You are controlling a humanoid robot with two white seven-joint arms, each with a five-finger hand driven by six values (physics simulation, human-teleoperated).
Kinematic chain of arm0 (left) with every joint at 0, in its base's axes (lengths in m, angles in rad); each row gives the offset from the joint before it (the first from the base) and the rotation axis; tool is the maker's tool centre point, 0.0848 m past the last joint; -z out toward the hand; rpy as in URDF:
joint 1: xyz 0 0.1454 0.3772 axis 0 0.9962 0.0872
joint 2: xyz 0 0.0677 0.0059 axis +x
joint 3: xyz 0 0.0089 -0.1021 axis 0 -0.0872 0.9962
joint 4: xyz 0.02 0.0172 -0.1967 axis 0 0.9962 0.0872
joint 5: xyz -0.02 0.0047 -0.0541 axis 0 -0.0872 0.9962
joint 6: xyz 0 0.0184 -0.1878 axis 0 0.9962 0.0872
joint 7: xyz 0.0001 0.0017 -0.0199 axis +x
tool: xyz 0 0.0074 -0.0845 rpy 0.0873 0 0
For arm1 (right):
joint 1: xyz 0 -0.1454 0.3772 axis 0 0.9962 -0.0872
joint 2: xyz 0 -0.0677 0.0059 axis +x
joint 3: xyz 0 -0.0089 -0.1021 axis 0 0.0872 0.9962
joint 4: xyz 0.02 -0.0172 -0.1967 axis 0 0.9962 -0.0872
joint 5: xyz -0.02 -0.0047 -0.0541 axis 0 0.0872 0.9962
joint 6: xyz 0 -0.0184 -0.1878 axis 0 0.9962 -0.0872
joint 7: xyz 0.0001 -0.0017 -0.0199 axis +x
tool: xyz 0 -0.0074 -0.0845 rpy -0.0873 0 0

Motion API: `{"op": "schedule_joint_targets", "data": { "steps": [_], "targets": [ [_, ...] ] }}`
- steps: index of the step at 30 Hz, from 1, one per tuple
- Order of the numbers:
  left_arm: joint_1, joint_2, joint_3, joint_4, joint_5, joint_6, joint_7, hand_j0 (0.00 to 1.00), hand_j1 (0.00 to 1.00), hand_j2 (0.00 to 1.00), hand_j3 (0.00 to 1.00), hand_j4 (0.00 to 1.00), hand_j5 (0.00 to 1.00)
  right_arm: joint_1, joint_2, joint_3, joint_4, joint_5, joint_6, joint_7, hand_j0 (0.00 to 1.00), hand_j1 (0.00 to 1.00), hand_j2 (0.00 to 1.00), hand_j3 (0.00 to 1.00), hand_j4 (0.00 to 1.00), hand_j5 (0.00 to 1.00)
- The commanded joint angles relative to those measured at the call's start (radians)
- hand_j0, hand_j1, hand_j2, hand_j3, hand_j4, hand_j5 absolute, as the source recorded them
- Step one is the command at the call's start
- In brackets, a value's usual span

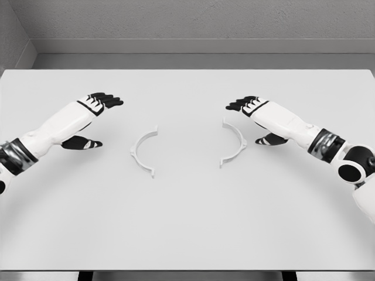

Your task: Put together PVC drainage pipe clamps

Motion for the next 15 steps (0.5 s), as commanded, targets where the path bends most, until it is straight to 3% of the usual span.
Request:
{"op": "schedule_joint_targets", "data": {
  "steps": [1, 6, 7, 15],
  "targets": [
    [0.000, 0.000, -0.001, 0.001, 0.007, 0.000, 0.001, 1.00, 1.00, 1.00, 1.00, 1.00, 1.00, 0.000, 0.000, 0.000, 0.001, -0.007, 0.001, -0.001, 1.00, 1.00, 1.00, 1.00, 1.00, 1.00],
    [0.000, 0.000, -0.001, 0.001, 0.007, 0.000, 0.001, 1.00, 1.00, 1.00, 1.00, 1.00, 1.00, 0.000, 0.000, 0.000, 0.001, -0.007, 0.001, -0.001, 1.00, 1.00, 1.00, 1.00, 1.00, 1.00],
    [-0.041, -0.057, -0.022, 0.074, -0.002, 0.000, 0.001, 1.00, 1.00, 1.00, 1.00, 1.00, 1.00, -0.020, 0.026, 0.020, 0.074, -0.002, 0.001, -0.001, 1.00, 1.00, 1.00, 1.00, 1.00, 1.00],
    [-0.041, -0.066, -0.024, 0.078, -0.003, 0.000, 0.001, 1.00, 1.00, 1.00, 1.00, 1.00, 1.00, -0.046, 0.041, 0.043, 0.111, -0.002, 0.001, -0.001, 1.00, 1.00, 1.00, 1.00, 1.00, 1.00]
  ]
}}
